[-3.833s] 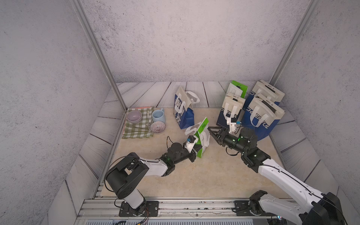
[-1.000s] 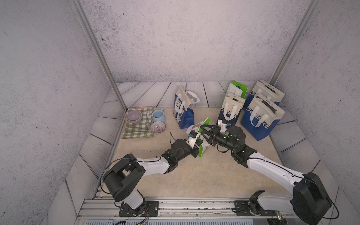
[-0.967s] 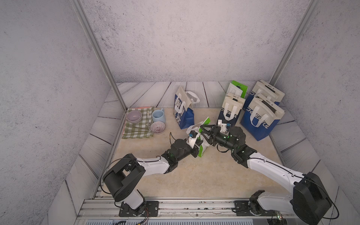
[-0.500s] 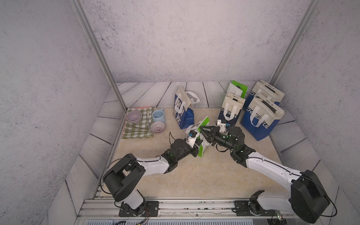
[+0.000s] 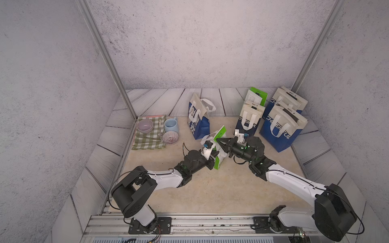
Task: Open the takeout bag
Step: Open the takeout bag at the center of the board.
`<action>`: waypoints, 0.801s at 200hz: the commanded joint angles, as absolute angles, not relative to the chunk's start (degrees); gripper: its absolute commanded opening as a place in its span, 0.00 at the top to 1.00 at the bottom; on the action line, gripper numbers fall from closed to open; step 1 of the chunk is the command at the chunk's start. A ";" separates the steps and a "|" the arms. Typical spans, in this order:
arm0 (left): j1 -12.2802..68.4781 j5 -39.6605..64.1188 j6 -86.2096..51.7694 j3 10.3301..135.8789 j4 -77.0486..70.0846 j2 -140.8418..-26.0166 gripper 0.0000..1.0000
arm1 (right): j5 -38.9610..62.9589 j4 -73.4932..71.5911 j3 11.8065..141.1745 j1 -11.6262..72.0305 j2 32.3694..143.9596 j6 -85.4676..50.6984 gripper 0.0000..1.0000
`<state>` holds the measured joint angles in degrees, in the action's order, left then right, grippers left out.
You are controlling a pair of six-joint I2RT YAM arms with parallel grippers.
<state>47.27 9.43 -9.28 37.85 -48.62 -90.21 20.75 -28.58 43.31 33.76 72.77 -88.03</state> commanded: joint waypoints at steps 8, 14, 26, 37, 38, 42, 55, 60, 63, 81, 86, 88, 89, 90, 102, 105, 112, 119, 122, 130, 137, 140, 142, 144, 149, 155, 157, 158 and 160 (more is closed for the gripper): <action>47.41 11.03 -8.60 36.74 -48.77 -89.60 1.00 | 20.22 -27.95 45.10 34.01 69.67 -85.25 1.00; 47.38 11.06 -8.44 36.65 -48.56 -89.47 1.00 | 20.06 -26.97 45.56 34.07 69.32 -84.68 1.00; 47.33 11.00 -8.31 36.58 -48.10 -89.14 1.00 | 20.13 -25.62 46.60 34.02 69.01 -83.74 1.00; 47.24 11.19 -8.26 36.56 -47.97 -88.97 1.00 | 20.17 -25.31 47.19 34.01 68.93 -83.48 1.00; 47.26 11.18 -8.26 36.61 -47.93 -88.96 1.00 | 20.19 -25.31 47.19 34.06 68.92 -83.49 1.00; 47.20 11.16 -8.27 36.50 -47.96 -88.94 1.00 | 20.21 -25.31 47.43 34.02 68.99 -83.43 1.00; 47.13 11.25 -8.32 36.39 -47.90 -88.86 1.00 | 20.56 -25.10 48.05 34.01 69.22 -83.32 1.00; 47.11 11.33 -8.29 36.39 -47.88 -88.80 1.00 | 20.70 -25.04 48.15 34.01 69.26 -83.32 1.00; 47.11 11.34 -8.34 36.33 -47.82 -88.77 1.00 | 20.74 -25.01 48.23 34.08 69.33 -83.32 1.00; 47.02 11.53 -8.19 36.11 -47.89 -88.59 1.00 | 20.91 -24.75 48.72 34.02 69.36 -83.10 1.00; 47.01 11.52 -8.17 35.99 -47.85 -88.46 1.00 | 20.85 -24.50 48.77 34.06 69.35 -82.99 1.00; 47.00 11.52 -8.17 35.96 -47.76 -88.43 1.00 | 20.83 -24.41 48.82 34.05 69.35 -82.93 1.00; 47.01 11.51 -8.17 35.91 -47.78 -88.42 1.00 | 20.83 -24.38 48.89 34.03 69.35 -82.91 1.00; 47.02 11.51 -8.22 35.88 -47.75 -88.38 1.00 | 20.83 -24.32 48.92 34.07 69.35 -82.85 1.00; 46.86 11.55 -8.21 35.75 -47.71 -88.16 1.00 | 20.83 -23.40 49.58 33.93 69.20 -82.07 1.00; 46.86 11.58 -8.21 35.63 -47.66 -88.09 1.00 | 20.83 -23.03 49.75 33.98 69.20 -81.87 1.00; 46.85 11.69 -8.14 35.62 -47.64 -87.97 1.00 | 20.73 -22.35 50.13 33.95 69.09 -81.25 1.00; 46.77 11.85 -8.06 35.55 -47.40 -87.87 1.00 | 20.74 -21.67 50.58 33.96 69.00 -80.53 1.00; 46.76 11.93 -7.98 35.51 -47.30 -87.77 1.00 | 20.74 -21.26 50.82 33.93 68.99 -80.20 1.00; 46.76 11.95 -7.84 35.52 -46.95 -87.63 1.00 | 20.61 -20.07 51.42 33.84 68.86 -79.33 1.00; 46.75 11.98 -7.83 35.51 -46.72 -87.46 1.00 | 20.48 -19.27 51.79 33.87 68.83 -78.66 1.00; 46.73 12.02 -7.81 35.51 -46.62 -87.39 1.00 | 20.46 -18.94 51.92 33.80 68.79 -78.40 1.00; 46.71 11.97 -7.86 35.51 -46.61 -87.33 1.00 | 20.47 -18.73 52.05 33.76 68.79 -78.18 1.00; 46.68 11.98 -7.81 35.44 -46.57 -87.31 1.00 | 20.52 -18.55 52.15 33.75 68.77 -78.01 1.00; 46.67 12.04 -7.88 35.42 -46.56 -87.23 1.00 | 20.50 -17.96 52.41 33.75 68.73 -77.57 1.00; 46.66 12.11 -7.85 35.42 -46.49 -87.14 1.00 | 20.52 -17.23 52.70 33.66 68.81 -77.12 1.00; 46.67 12.17 -7.87 35.44 -46.49 -87.18 1.00 | 20.55 -16.92 52.79 33.64 68.79 -77.02 1.00; 46.62 12.15 -7.89 35.43 -46.49 -87.14 1.00 | 20.52 -16.81 52.85 33.65 68.81 -76.96 1.00; 46.64 12.24 -7.86 35.42 -46.49 -87.11 1.00 | 20.49 -16.62 52.90 33.66 68.75 -76.81 1.00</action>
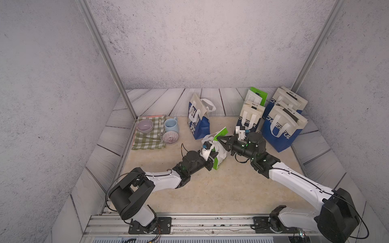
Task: Open the takeout bag
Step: Open the takeout bag at the center of the board.
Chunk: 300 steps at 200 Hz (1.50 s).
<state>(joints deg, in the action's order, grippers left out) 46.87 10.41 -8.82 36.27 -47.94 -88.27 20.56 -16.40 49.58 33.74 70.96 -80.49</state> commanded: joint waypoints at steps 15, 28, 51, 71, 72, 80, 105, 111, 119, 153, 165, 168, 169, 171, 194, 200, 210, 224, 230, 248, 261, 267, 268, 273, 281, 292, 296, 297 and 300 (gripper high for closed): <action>46.66 12.35 -7.82 35.51 -46.24 -87.10 1.00 | 20.56 -15.44 53.49 33.56 68.90 -75.67 1.00; 46.58 12.39 -7.81 35.51 -46.23 -87.09 1.00 | 20.82 -13.96 54.41 33.54 68.97 -74.24 1.00; 46.58 12.48 -7.82 35.51 -46.04 -87.10 1.00 | 20.75 -10.77 56.46 33.48 69.10 -71.47 1.00; 46.50 12.70 -7.82 35.82 -45.79 -87.06 1.00 | 20.88 -9.19 57.64 33.40 69.32 -70.05 1.00; 46.50 12.72 -7.82 35.80 -45.74 -87.03 1.00 | 20.90 -9.17 57.69 33.35 69.33 -70.01 1.00; 46.49 12.83 -7.63 35.98 -45.49 -87.01 1.00 | 20.95 -8.80 58.07 33.38 69.56 -69.58 1.00; 46.49 13.10 -7.59 36.16 -45.22 -87.10 1.00 | 21.40 -8.44 58.45 33.16 70.04 -69.28 1.00; 46.49 13.22 -7.48 36.07 -45.11 -87.17 1.00 | 21.44 -8.48 58.45 33.09 70.18 -69.24 1.00; 46.49 13.27 -7.35 36.01 -44.89 -87.10 1.00 | 21.46 -8.35 58.45 33.04 70.33 -69.09 1.00; 46.30 13.27 -7.43 35.95 -44.82 -86.74 1.00 | 21.27 -8.61 57.94 32.43 70.84 -68.99 0.97; 46.32 13.29 -7.47 35.95 -44.82 -86.56 1.00 | 21.36 -9.10 57.45 32.13 71.08 -69.31 0.89; 46.32 13.27 -7.50 35.96 -44.82 -86.52 1.00 | 21.39 -9.36 57.28 32.03 71.10 -69.55 0.86; 46.32 13.32 -7.49 35.95 -44.78 -86.50 1.00 | 21.42 -9.42 57.25 32.01 71.15 -69.58 0.85; 46.32 13.28 -7.47 35.95 -44.68 -86.49 1.00 | 21.44 -9.65 57.11 31.95 71.18 -69.65 0.83; 46.32 13.38 -7.50 36.05 -44.52 -86.35 1.00 | 21.93 -10.89 56.43 31.63 71.76 -70.23 0.68; 46.27 13.36 -7.48 36.07 -44.55 -86.40 1.00 | 22.01 -11.03 56.47 31.51 71.89 -70.31 0.66; 46.32 13.36 -7.50 35.95 -44.48 -86.36 1.00 | 22.15 -11.01 56.34 31.40 72.03 -70.53 0.63; 46.32 13.38 -7.57 35.95 -44.47 -86.35 1.00 | 22.37 -11.12 56.09 31.07 72.07 -70.83 0.60; 46.29 13.45 -7.59 35.95 -44.52 -86.46 1.00 | 22.53 -11.15 55.95 30.78 72.03 -70.84 0.59; 46.31 13.28 -7.53 35.95 -44.40 -86.30 1.00 | 22.38 -10.83 55.10 29.59 71.38 -70.77 0.54; 46.32 13.27 -7.47 35.88 -44.42 -86.15 1.00 | 22.15 -10.67 54.35 28.74 70.94 -70.71 0.53; 46.31 13.28 -7.49 35.90 -44.46 -86.13 1.00 | 22.31 -10.72 54.02 28.39 70.86 -70.67 0.52; 46.31 13.27 -7.53 35.92 -44.38 -86.13 1.00 | 22.32 -10.76 53.95 28.30 70.89 -70.67 0.52; 46.31 13.33 -7.55 35.88 -44.40 -86.06 1.00 | 22.48 -10.81 53.68 28.09 70.89 -70.66 0.51; 46.27 13.29 -7.59 35.86 -44.37 -86.13 1.00 | 22.61 -10.81 53.24 27.66 70.83 -70.66 0.50; 46.31 13.27 -7.63 35.79 -44.44 -86.05 1.00 | 22.76 -11.01 52.62 27.36 71.01 -70.75 0.50; 46.32 13.27 -7.60 35.78 -44.38 -86.04 1.00 | 22.89 -11.12 52.35 27.10 71.00 -70.89 0.49; 46.32 13.27 -7.62 35.78 -44.38 -86.04 1.00 | 22.96 -11.14 52.28 27.09 70.96 -70.91 0.49; 46.32 13.27 -7.58 35.83 -44.37 -85.98 1.00 | 23.11 -11.27 52.03 26.89 70.95 -71.07 0.49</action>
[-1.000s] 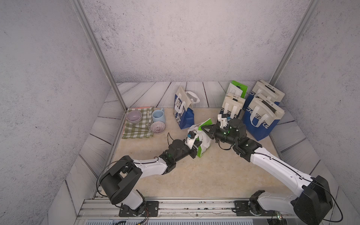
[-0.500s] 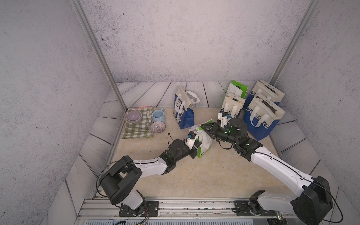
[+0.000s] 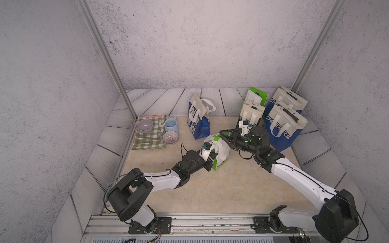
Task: Open the takeout bag
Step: Open the takeout bag at the center of the board.
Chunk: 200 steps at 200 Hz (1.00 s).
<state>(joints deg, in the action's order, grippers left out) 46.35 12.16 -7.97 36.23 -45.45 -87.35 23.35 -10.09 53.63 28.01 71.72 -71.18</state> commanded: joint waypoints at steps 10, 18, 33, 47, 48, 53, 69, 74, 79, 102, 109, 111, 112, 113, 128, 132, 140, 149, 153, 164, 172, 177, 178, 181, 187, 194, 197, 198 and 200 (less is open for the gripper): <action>46.30 13.21 -7.47 35.69 -44.34 -85.98 1.00 | 23.60 -11.72 51.31 26.34 70.85 -71.49 0.49; 46.23 13.18 -7.52 35.61 -44.30 -85.95 1.00 | 23.62 -12.19 50.60 25.70 70.57 -71.57 0.49; 46.23 13.14 -7.53 35.60 -44.23 -85.83 1.00 | 23.33 -12.12 49.52 24.57 69.92 -71.37 0.48; 46.23 13.18 -7.49 35.64 -44.25 -85.91 1.00 | 23.90 -12.11 48.92 23.43 69.71 -71.16 0.48; 46.19 13.18 -7.53 35.62 -44.23 -85.89 1.00 | 23.95 -12.12 48.89 23.31 69.75 -71.09 0.48; 46.23 13.18 -7.54 35.66 -44.21 -85.95 1.00 | 24.03 -12.10 48.63 22.99 69.69 -70.88 0.48; 46.23 13.27 -7.55 35.71 -44.34 -86.04 1.00 | 24.24 -12.30 48.27 22.11 69.70 -70.32 0.47; 46.22 13.28 -7.57 35.74 -44.41 -86.04 1.00 | 24.47 -12.60 48.24 21.96 69.83 -70.15 0.47; 46.23 13.36 -7.60 35.73 -44.43 -86.13 1.00 | 24.80 -12.88 48.31 21.83 69.96 -70.14 0.47; 46.22 13.37 -7.64 35.75 -44.41 -86.22 1.00 | 26.05 -13.62 49.20 21.80 70.70 -70.04 0.48; 46.23 13.38 -7.58 35.68 -44.44 -86.22 1.00 | 26.31 -13.69 49.47 21.75 70.95 -70.13 0.47; 46.23 13.36 -7.56 35.77 -44.47 -86.22 1.00 | 26.42 -13.75 49.54 21.74 70.98 -70.13 0.47; 46.23 13.36 -7.56 35.82 -44.47 -86.26 1.00 | 26.48 -13.77 49.56 21.77 71.00 -70.14 0.48; 46.19 13.36 -7.60 35.84 -44.47 -86.29 1.00 | 26.51 -13.83 49.61 21.78 71.01 -70.14 0.48; 46.23 13.45 -7.58 35.85 -44.34 -86.22 1.00 | 27.14 -14.54 50.01 21.74 71.15 -70.20 0.47; 46.23 13.45 -7.57 35.90 -44.34 -86.22 1.00 | 27.30 -14.59 50.16 21.77 71.18 -70.23 0.48; 46.18 13.45 -7.50 35.93 -44.22 -86.22 1.00 | 27.61 -14.62 50.35 21.75 71.36 -70.39 0.47; 46.23 13.45 -7.53 35.95 -44.08 -86.22 1.00 | 27.81 -14.78 50.54 21.81 71.58 -70.57 0.47; 46.23 13.45 -7.53 36.07 -44.11 -86.21 1.00 | 27.92 -14.94 50.58 21.80 71.75 -70.62 0.48; 46.23 13.69 -7.48 36.12 -44.10 -86.31 1.00 | 28.27 -15.52 50.62 21.77 72.05 -70.93 0.49; 46.23 13.62 -7.58 36.12 -44.11 -86.36 1.00 | 28.38 -15.86 50.62 21.79 72.24 -70.93 0.49; 46.22 13.68 -7.58 36.13 -44.07 -86.35 1.00 | 28.47 -15.91 50.65 21.81 72.38 -71.01 0.49; 46.23 13.69 -7.61 36.21 -44.05 -86.37 1.00 | 28.48 -15.91 50.68 21.85 72.40 -71.01 0.49; 46.23 13.70 -7.59 36.24 -44.10 -86.35 1.00 | 28.52 -15.91 50.71 21.78 72.53 -71.08 0.49; 46.23 13.64 -7.50 36.13 -44.05 -86.44 1.00 | 28.49 -16.06 50.80 21.77 72.64 -71.10 0.50; 46.22 13.63 -7.54 36.20 -43.98 -86.48 1.00 | 28.52 -16.25 50.80 21.77 72.85 -71.26 0.50; 46.23 13.70 -7.49 36.23 -44.03 -86.47 1.00 | 28.56 -16.39 50.80 21.79 72.90 -71.34 0.51; 46.23 13.71 -7.48 36.22 -43.99 -86.43 1.00 | 28.56 -16.41 50.80 21.75 72.97 -71.35 0.51; 46.23 13.71 -7.52 36.21 -44.00 -86.47 1.00 | 28.56 -16.47 50.80 21.79 73.04 -71.43 0.51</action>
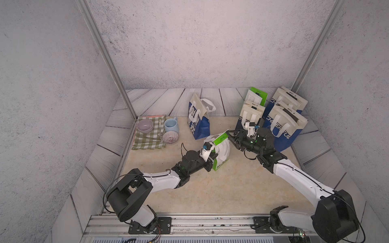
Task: Open the takeout bag
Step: Open the takeout bag at the center of the board.
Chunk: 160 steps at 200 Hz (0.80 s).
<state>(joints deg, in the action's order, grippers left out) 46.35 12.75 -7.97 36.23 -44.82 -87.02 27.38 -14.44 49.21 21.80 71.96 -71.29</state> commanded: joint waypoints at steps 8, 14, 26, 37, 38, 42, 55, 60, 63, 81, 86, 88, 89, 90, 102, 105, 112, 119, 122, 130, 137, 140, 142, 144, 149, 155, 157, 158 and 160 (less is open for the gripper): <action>46.23 13.78 -7.49 36.30 -43.95 -86.48 1.00 | 28.80 -17.07 50.80 21.73 73.34 -71.93 0.52; 46.23 13.80 -7.42 36.34 -43.86 -86.44 1.00 | 29.05 -17.58 50.80 21.78 73.62 -72.34 0.52; 46.16 13.80 -7.40 36.51 -43.79 -86.48 1.00 | 29.54 -18.71 50.80 21.80 74.15 -73.34 0.54; 46.23 13.96 -7.36 36.56 -43.72 -86.48 1.00 | 29.86 -19.98 50.71 21.76 74.44 -73.99 0.54; 46.23 13.97 -7.33 36.56 -43.74 -86.48 1.00 | 29.87 -20.05 50.71 21.78 74.44 -74.04 0.55; 46.22 14.05 -7.33 36.56 -43.65 -86.48 1.00 | 29.83 -20.24 50.70 21.75 74.45 -74.15 0.55; 46.23 14.06 -7.36 36.56 -43.63 -86.57 1.00 | 29.87 -20.47 51.01 21.82 74.46 -74.22 0.56; 46.21 14.05 -7.30 36.56 -43.57 -86.53 1.00 | 29.87 -20.48 51.19 21.76 74.47 -74.19 0.57; 46.18 14.02 -7.37 36.56 -43.54 -86.57 1.00 | 29.92 -20.48 51.23 21.77 74.46 -74.19 0.57; 46.23 14.06 -7.31 36.49 -43.51 -86.48 1.00 | 30.30 -21.26 51.46 21.81 74.44 -74.57 0.63; 46.18 13.98 -7.30 36.47 -43.51 -86.48 1.00 | 30.45 -21.49 51.50 21.77 74.45 -74.76 0.65; 46.17 13.98 -7.30 36.47 -43.51 -86.44 1.00 | 30.42 -21.57 51.41 21.81 74.38 -74.83 0.65; 46.16 13.98 -7.29 36.47 -43.51 -86.46 1.00 | 30.46 -21.64 51.42 21.80 74.37 -74.86 0.66; 46.19 14.02 -7.34 36.47 -43.51 -86.47 1.00 | 30.43 -21.67 51.42 21.84 74.36 -74.91 0.66; 46.23 13.89 -7.29 36.47 -43.55 -86.43 1.00 | 30.63 -22.26 51.28 21.78 74.27 -75.15 0.71; 46.19 13.99 -7.22 36.47 -43.51 -86.40 1.00 | 30.60 -22.38 51.32 21.79 74.27 -75.15 0.72; 46.23 13.98 -7.26 36.48 -43.51 -86.48 1.00 | 30.61 -22.58 51.24 21.77 74.27 -75.15 0.75; 46.21 13.98 -7.29 36.47 -43.52 -86.48 1.00 | 30.67 -22.69 51.15 21.75 74.26 -75.19 0.77; 46.22 13.98 -7.32 36.49 -43.51 -86.48 1.00 | 30.66 -22.68 51.08 21.79 74.27 -75.16 0.78; 46.23 13.97 -7.31 36.55 -43.53 -86.52 1.00 | 30.61 -22.71 51.06 21.74 74.47 -75.15 0.80; 46.21 13.97 -7.31 36.56 -43.55 -86.53 1.00 | 30.61 -22.76 50.93 21.81 74.49 -75.17 0.81; 46.22 14.01 -7.32 36.56 -43.51 -86.54 1.00 | 30.61 -22.91 50.85 21.77 74.53 -75.15 0.81; 46.23 14.03 -7.30 36.54 -43.55 -86.52 1.00 | 30.59 -22.98 50.81 21.79 74.57 -75.19 0.81; 46.23 14.05 -7.34 36.49 -43.52 -86.52 1.00 | 30.59 -23.08 50.83 21.77 74.61 -75.16 0.82; 46.18 14.06 -7.32 36.48 -43.51 -86.43 1.00 | 30.62 -23.20 50.72 21.77 74.70 -75.15 0.82; 46.20 14.06 -7.32 36.47 -43.51 -86.48 1.00 | 30.59 -23.23 50.59 21.80 74.78 -75.22 0.83; 46.18 14.06 -7.30 36.47 -43.55 -86.46 1.00 | 30.65 -23.32 50.62 21.80 74.79 -75.23 0.84; 46.16 14.06 -7.30 36.47 -43.57 -86.47 1.00 | 30.62 -23.35 50.62 21.80 74.84 -75.23 0.84; 46.17 14.06 -7.32 36.47 -43.52 -86.46 1.00 | 30.62 -23.44 50.62 21.73 74.87 -75.23 0.85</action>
